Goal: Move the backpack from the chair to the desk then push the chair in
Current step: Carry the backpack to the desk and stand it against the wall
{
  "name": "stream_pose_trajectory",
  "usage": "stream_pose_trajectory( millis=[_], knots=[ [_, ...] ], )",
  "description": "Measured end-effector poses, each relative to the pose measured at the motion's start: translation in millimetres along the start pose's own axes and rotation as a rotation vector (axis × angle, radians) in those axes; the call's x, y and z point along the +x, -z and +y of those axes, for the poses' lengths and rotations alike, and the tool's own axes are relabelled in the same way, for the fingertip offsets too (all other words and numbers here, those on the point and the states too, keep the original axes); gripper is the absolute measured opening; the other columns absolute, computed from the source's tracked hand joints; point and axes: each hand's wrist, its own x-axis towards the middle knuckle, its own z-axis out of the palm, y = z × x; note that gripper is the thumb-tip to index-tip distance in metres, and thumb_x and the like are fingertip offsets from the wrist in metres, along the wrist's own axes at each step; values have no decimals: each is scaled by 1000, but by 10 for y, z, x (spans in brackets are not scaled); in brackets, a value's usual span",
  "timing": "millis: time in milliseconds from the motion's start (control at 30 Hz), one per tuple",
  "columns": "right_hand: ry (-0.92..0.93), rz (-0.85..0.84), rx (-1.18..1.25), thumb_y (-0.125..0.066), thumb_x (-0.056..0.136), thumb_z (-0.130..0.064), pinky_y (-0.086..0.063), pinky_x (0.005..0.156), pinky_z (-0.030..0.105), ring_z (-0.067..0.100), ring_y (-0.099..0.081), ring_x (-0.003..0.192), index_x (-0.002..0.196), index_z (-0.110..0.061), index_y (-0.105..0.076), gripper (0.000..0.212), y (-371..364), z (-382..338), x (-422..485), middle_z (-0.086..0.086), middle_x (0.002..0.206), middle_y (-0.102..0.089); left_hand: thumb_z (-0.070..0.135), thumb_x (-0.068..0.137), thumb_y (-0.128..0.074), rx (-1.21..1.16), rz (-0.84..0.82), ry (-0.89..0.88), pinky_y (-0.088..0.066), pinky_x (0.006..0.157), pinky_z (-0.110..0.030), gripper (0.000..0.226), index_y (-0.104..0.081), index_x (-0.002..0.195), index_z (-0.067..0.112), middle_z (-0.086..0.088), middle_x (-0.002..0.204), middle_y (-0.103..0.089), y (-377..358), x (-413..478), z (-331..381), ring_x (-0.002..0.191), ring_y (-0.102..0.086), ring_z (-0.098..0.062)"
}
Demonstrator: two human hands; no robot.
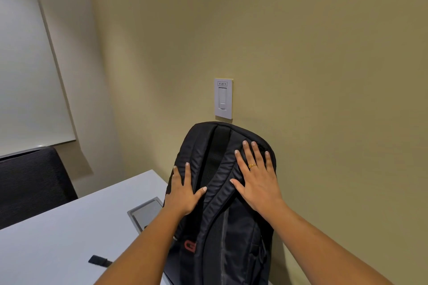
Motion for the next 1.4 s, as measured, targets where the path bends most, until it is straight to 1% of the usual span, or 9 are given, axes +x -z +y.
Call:
stream_pose_trajectory(
  millis=[133,233,367,600,733,833,1100,1233,1400],
  knots=[
    [-1,5,17,-34,91,-56,18,108,45,26,30,133,142,-21,10,76,21,-4,0,6,148,25,57,87,-38,63,9,-40,-11,114,-50,86,18,142,21,-14,153,21,62,-46,-21,142,10,-29],
    [-4,-11,34,-32,91,-56,18,108,45,25,31,133,142,-21,11,75,32,-12,-8,6,149,25,54,89,-39,66,-12,-66,-9,115,-45,85,16,142,17,-13,152,22,113,-108,-44,142,8,-28],
    [-13,-32,56,-30,92,-56,16,108,46,24,33,132,142,-22,10,73,48,-37,-46,4,149,26,52,90,-39,16,-72,-51,-9,116,-43,83,14,143,15,-10,152,23,152,-214,-60,143,8,-26],
    [13,-83,138,-31,92,-54,12,110,47,23,31,132,144,-25,4,69,72,-161,-298,2,146,28,52,91,-38,-5,-140,-23,-12,115,-46,82,12,143,15,-9,154,16,123,-454,-90,143,3,-27],
    [25,-126,172,-30,92,-54,3,112,49,22,23,137,144,-26,3,68,85,-254,-519,2,148,26,53,90,-38,17,-165,-31,-14,115,-48,81,10,144,17,-9,155,14,82,-651,-106,143,3,-27],
    [31,-157,192,-29,92,-55,3,112,49,22,18,139,145,-25,2,68,90,-335,-706,3,152,20,53,90,-38,45,-177,-28,-14,115,-51,79,8,144,19,-8,155,13,33,-831,-132,143,3,-26],
    [3,-314,211,-24,93,-56,0,113,49,22,12,141,145,-23,2,67,78,-447,-1275,6,155,9,54,90,-36,90,-226,10,-8,113,-54,76,5,145,22,-5,156,11,-140,-1385,-219,143,2,-26],
    [-14,-354,218,-23,93,-56,-1,113,49,22,11,141,145,-23,1,67,139,-440,-1505,5,156,8,55,90,-33,171,-218,1,-1,113,-53,74,4,145,22,-5,156,9,-183,-1650,-198,143,6,-25],
    [-24,-384,237,-23,93,-57,0,113,47,22,10,141,145,-23,1,67,276,-445,-1823,5,156,6,55,91,-30,227,-233,-10,2,113,-51,73,6,145,22,-5,156,9,-185,-2025,-91,142,9,-24]
  ],
)
